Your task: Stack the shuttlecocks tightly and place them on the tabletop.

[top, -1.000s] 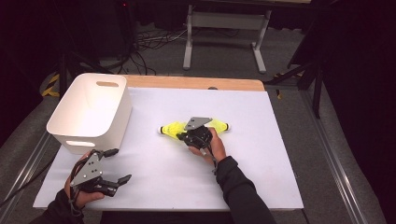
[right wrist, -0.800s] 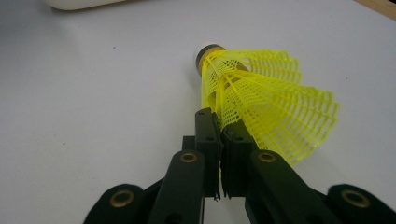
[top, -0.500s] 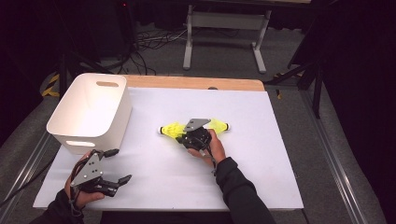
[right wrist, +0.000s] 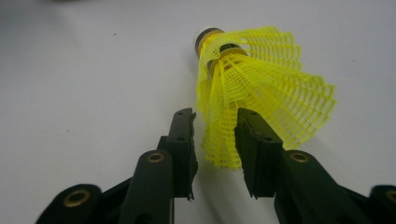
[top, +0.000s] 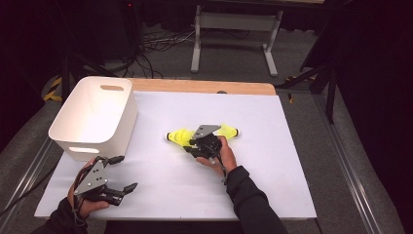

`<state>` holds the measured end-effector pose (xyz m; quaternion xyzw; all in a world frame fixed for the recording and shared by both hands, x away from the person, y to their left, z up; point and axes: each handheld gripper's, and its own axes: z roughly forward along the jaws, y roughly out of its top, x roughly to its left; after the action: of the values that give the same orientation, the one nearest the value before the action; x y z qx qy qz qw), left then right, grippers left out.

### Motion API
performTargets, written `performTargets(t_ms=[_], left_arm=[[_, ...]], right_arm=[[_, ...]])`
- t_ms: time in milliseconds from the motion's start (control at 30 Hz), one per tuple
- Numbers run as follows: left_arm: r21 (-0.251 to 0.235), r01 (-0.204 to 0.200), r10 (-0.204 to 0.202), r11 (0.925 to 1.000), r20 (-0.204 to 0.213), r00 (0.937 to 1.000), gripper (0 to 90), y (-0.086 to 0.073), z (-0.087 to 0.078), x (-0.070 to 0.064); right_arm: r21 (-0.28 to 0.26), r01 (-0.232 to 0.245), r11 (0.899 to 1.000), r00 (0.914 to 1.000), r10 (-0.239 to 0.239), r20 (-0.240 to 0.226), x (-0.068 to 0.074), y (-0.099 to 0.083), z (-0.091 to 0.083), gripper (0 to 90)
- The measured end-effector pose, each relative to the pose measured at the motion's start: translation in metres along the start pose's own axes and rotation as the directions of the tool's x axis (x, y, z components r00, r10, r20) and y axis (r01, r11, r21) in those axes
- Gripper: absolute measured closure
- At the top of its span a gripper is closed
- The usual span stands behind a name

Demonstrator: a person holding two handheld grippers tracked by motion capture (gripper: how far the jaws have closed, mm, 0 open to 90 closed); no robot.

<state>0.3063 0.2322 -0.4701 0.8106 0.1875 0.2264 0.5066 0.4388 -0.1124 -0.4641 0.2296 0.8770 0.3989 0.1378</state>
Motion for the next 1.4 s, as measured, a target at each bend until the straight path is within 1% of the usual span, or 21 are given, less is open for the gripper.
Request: performTargets(t_ms=[133, 200, 233, 367, 400, 433, 533, 733, 800, 833, 900, 1000, 1133, 1233, 1300, 1367, 1400], left_arm=[[0.0, 0.0, 0.0, 1.0, 0.0, 1.0, 6.8, 0.0, 0.0, 0.0], [-0.001, 0.001, -0.001, 1.0, 0.001, 1.0, 6.8, 0.0, 0.0, 0.0], [0.0, 0.0, 0.0, 1.0, 0.0, 1.0, 6.7, 0.0, 0.0, 0.0], [-0.001, 0.0, 0.0, 1.0, -0.002, 1.0, 6.8, 0.0, 0.0, 0.0], [-0.001, -0.001, 0.001, 1.0, -0.001, 1.0, 6.8, 0.0, 0.0, 0.0], [-0.001, -0.003, 0.003, 1.0, -0.002, 1.0, 6.9, 0.0, 0.0, 0.0], [-0.001, -0.003, 0.003, 1.0, -0.001, 1.0, 6.9, 0.0, 0.0, -0.001], [-0.001, -0.009, 0.009, 1.0, -0.003, 1.0, 6.9, 0.001, -0.001, -0.001], [-0.002, -0.009, 0.009, 1.0, -0.003, 1.0, 6.9, 0.001, -0.001, -0.002], [-0.003, -0.009, 0.009, 1.0, -0.003, 1.0, 6.9, 0.001, -0.001, -0.002], [-0.003, -0.009, 0.009, 1.0, -0.005, 1.0, 6.9, 0.001, -0.001, -0.002], [-0.003, -0.01, 0.01, 0.9999, -0.005, 0.9999, 6.9, 0.001, -0.001, -0.002], [-0.006, -0.01, 0.01, 0.9999, -0.004, 0.9999, 6.8, 0.001, -0.001, -0.002], [-0.007, -0.01, 0.01, 0.9999, -0.004, 0.9999, 6.9, 0.001, -0.001, -0.002], [-0.006, -0.011, 0.011, 0.9999, -0.004, 0.9999, 6.9, 0.001, -0.001, -0.002], [-0.003, -0.012, 0.012, 0.9999, -0.004, 0.9999, 6.9, 0.001, -0.001, -0.002], [-0.003, -0.012, 0.012, 0.9999, -0.004, 0.9999, 6.8, 0.001, -0.001, -0.002]], right_arm=[[-0.007, 0.001, 1.0, 0.9999, -0.001, -0.012, 0.002, 0.0, -0.005, 64.1], [-0.007, 0.008, 1.0, 0.9999, -0.008, -0.008, 0.003, -0.001, -0.007, 63.1], [-0.012, 0.005, 1.0, 0.9999, -0.005, -0.012, 0.003, -0.001, -0.009, 62.7], [-0.02, 0.009, 1.0, 1.0, -0.009, -0.001, 0.004, -0.001, -0.014, 60.5], [-0.024, 0.015, 1.0, 0.9999, -0.015, 0.004, 0.005, -0.002, -0.017, 60.2], [-0.035, 0.011, 0.999, 0.9999, -0.011, 0.0, 0.006, -0.002, -0.02, 60.0], [-0.035, 0.033, 0.999, 0.9991, -0.032, 0.026, 0.008, -0.001, -0.026, 58.6], [-0.07, 0.063, 0.996, 0.9961, -0.059, 0.065, 0.012, 0.004, -0.039, 57.4], [-0.082, 0.068, 0.994, 0.996, -0.063, 0.063, 0.014, 0.005, -0.043, 57.4], [-0.083, 0.075, 0.994, 0.9951, -0.07, 0.071, 0.015, 0.005, -0.044, 57.7], [-0.09, 0.078, 0.993, 0.995, -0.072, 0.068, 0.015, 0.006, -0.047, 57.9], [-0.108, 0.089, 0.99, 0.9936, -0.081, 0.078, 0.017, 0.006, -0.053, 57.9], [-0.122, 0.116, 0.986, 0.9886, -0.103, 0.11, 0.02, 0.008, -0.06, 56.5], [-0.135, 0.131, 0.982, 0.9858, -0.115, 0.122, 0.022, 0.009, -0.065, 55.1], [-0.141, 0.147, 0.979, 0.9823, -0.127, 0.137, 0.024, 0.009, -0.068, 54.6], [-0.143, 0.149, 0.978, 0.9816, -0.129, 0.141, 0.024, 0.009, -0.069, 54.6], [-0.154, 0.147, 0.977, 0.9818, -0.125, 0.143, 0.026, 0.009, -0.071, 53.6]])
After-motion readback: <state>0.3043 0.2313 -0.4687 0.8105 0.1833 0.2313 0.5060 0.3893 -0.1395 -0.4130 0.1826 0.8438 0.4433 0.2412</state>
